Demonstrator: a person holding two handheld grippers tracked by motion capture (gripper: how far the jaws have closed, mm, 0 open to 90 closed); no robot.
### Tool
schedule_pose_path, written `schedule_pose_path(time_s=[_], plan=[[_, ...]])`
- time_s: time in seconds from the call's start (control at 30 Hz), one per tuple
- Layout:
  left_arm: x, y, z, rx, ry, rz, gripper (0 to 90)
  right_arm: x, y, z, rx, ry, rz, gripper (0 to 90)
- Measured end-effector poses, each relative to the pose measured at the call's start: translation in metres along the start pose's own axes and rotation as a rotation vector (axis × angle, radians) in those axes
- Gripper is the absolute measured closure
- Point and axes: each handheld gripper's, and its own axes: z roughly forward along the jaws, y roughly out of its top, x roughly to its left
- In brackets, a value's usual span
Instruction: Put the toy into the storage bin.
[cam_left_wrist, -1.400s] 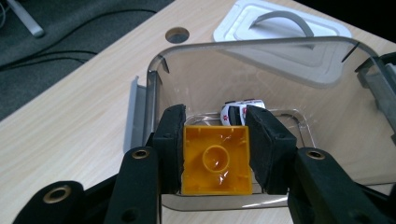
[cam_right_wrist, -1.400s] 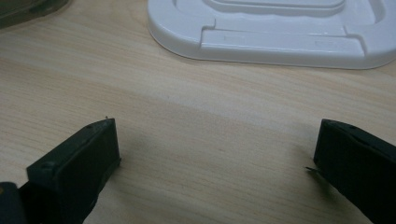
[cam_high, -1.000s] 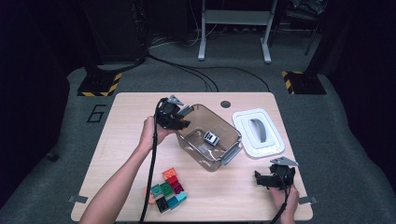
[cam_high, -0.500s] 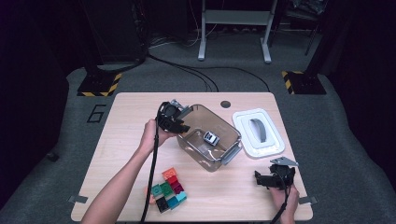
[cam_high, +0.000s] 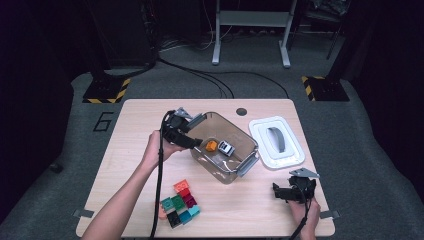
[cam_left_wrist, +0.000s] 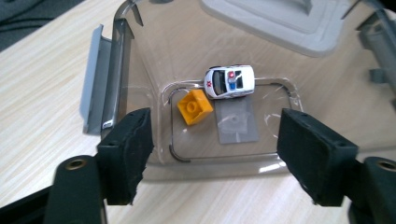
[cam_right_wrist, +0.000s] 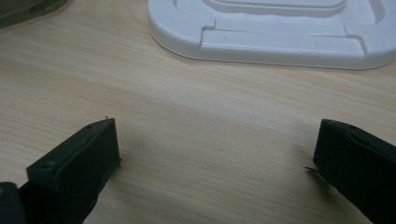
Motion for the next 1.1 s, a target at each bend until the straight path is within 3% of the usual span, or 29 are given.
schedule_pose_path(time_s=[0.23,0.6,0.77,0.9,1.1], plan=[[-0.001,-0.021,-0.019,-0.04,0.055,-0.015,15.4,0.0,0.0,0.0,0.0,-0.001,0.001,0.0],[0.007,-0.071,-0.022,-0.024,0.056,-0.057,14.2,0.0,0.0,0.0,0.0,-0.002,0.003,0.0],[0.01,-0.094,-0.013,0.024,0.029,-0.074,14.9,0.0,0.0,0.0,0.0,-0.002,0.002,0.0],[0.005,-0.112,0.004,0.077,0.007,-0.074,15.8,0.0,0.0,0.0,-0.001,-0.003,0.002,0.0],[-0.001,-0.124,0.02,0.12,-0.004,-0.063,16.7,0.0,0.0,0.0,0.001,-0.004,0.004,0.0]])
